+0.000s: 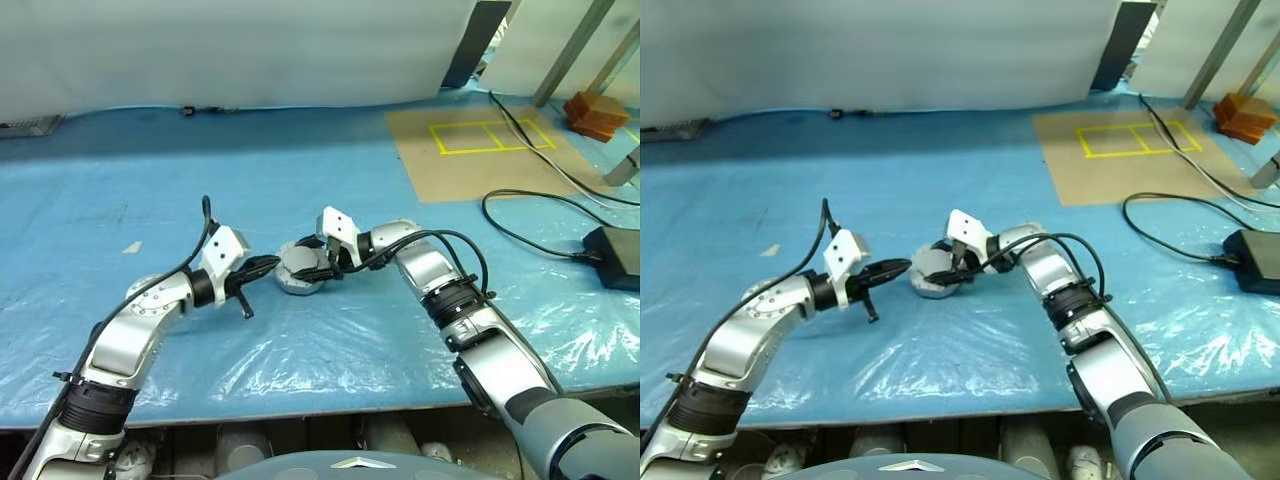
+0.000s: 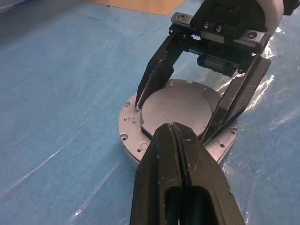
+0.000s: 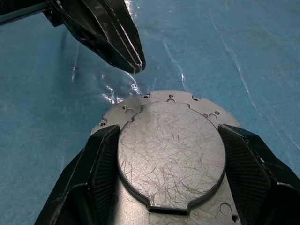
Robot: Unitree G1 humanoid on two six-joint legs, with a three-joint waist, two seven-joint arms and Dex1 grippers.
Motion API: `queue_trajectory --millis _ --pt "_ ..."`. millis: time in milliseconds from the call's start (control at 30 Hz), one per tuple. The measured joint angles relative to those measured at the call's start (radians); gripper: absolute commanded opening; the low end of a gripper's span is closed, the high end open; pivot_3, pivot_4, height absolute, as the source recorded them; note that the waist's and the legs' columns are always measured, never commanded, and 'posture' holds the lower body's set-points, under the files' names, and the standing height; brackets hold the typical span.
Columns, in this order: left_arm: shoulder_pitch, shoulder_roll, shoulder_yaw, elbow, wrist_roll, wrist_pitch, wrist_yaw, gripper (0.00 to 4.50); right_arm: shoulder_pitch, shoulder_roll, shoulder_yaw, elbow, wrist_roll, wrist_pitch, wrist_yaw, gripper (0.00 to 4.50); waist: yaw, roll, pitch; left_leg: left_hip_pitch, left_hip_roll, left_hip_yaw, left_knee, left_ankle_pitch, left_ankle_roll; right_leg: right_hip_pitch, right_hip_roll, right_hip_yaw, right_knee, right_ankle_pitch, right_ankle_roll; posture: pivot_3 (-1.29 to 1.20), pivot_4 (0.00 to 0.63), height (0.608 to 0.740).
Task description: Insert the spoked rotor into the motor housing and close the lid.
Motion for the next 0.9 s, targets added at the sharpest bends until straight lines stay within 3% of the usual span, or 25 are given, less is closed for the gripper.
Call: queue_trajectory --millis 233,500,900 --pt "-0.037 -0.012 -0.061 0.033 0.025 0.000 -0.038 0.00 0.020 -0.004 -0.008 -0.030 0.004 0.020 -0.007 2.98 0.002 0.000 0.000 0.000 0.000 0.000 -0.001 0.000 0.000 0.000 0.000 0.000 -0.001 0.000 0.000 0.00 0.150 0.740" --pt "-0.001 0.031 -0.055 0.042 0.055 -0.005 -0.046 0.00 0.030 -0.008 -0.011 -0.047 0.008 0.032 -0.011 2.98 0.002 0.000 0.000 0.000 0.000 0.000 -0.002 0.000 0.000 0.000 -0.001 0.000 -0.003 -0.001 0.001 0.00 0.150 0.740" --pt "-0.005 0.000 -0.075 0.051 0.109 -0.057 -0.028 0.00 0.041 -0.016 -0.019 -0.075 0.016 0.062 -0.012 2.98 0.004 0.000 0.000 -0.001 -0.004 0.001 -0.003 0.000 0.000 0.000 -0.006 -0.002 -0.003 -0.002 0.003 0.00 0.150 0.740"
